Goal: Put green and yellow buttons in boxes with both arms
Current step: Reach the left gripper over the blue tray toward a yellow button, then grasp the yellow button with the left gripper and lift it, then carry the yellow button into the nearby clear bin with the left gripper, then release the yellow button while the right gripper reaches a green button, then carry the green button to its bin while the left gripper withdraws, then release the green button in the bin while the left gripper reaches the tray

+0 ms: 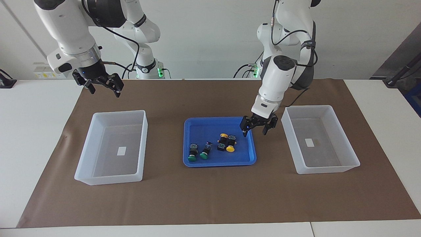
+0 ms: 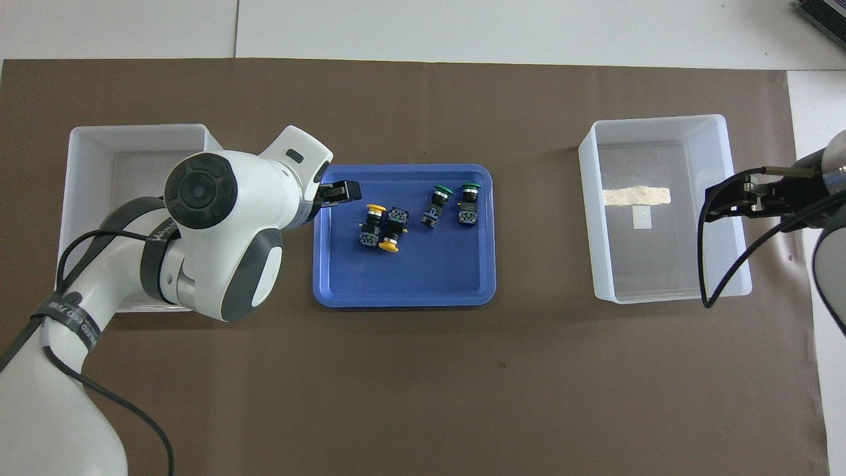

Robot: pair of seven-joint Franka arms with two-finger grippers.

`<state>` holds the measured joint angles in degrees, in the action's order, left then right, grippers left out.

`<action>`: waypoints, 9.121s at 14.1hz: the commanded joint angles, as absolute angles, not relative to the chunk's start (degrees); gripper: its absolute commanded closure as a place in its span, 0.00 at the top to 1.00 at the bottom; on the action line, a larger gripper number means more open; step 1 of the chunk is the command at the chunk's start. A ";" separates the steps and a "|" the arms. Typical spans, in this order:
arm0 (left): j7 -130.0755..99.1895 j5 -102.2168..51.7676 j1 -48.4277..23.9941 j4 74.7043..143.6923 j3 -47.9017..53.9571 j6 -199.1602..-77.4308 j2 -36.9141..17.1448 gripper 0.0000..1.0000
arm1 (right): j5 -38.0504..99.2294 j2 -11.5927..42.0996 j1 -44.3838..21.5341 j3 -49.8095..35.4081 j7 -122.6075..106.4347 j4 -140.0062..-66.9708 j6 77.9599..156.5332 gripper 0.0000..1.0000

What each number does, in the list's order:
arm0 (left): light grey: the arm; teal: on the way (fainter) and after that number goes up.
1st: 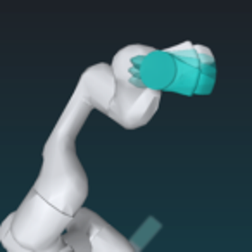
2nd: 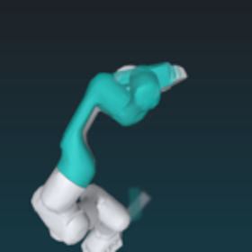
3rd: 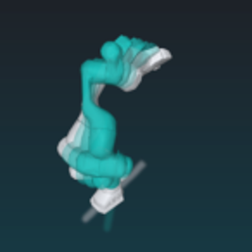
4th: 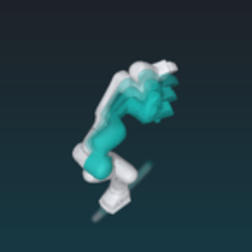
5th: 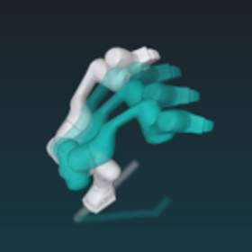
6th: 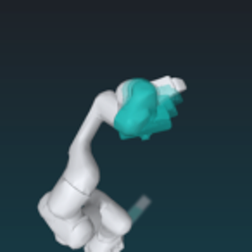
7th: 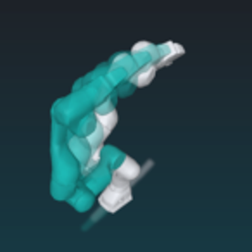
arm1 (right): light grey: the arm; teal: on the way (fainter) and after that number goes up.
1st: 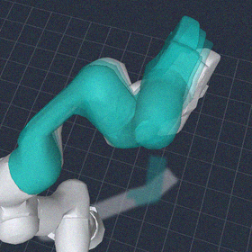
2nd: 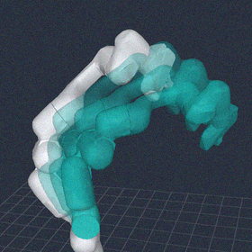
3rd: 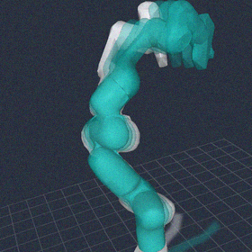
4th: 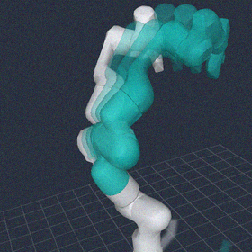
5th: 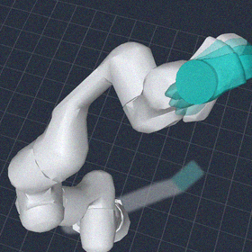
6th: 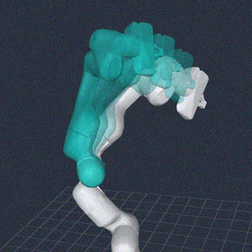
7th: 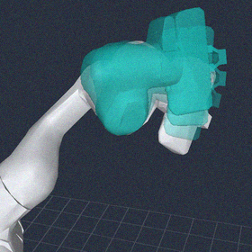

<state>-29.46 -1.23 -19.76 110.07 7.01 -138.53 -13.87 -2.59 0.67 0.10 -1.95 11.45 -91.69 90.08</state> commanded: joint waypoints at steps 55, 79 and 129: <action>-45.53 9.94 -25.14 107.75 4.31 -131.07 -14.35 0.00 | -0.97 0.35 0.70 -2.29 9.84 -91.85 90.00 1.00; -1.42 -3.08 5.98 123.56 3.87 -134.81 -2.73 0.00 | -1.32 8.95 -11.06 -2.90 27.66 -92.11 105.71 1.00; -18.78 -3.60 -21.25 107.68 5.01 -139.38 -13.60 1.00 | -4.31 6.41 0.61 -2.81 4.95 -114.17 126.91 0.00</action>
<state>-16.61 -2.71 -18.23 109.31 6.08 -136.75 -10.32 -5.44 5.39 -0.78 -1.95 10.17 -113.60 126.55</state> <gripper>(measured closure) 0.000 0.670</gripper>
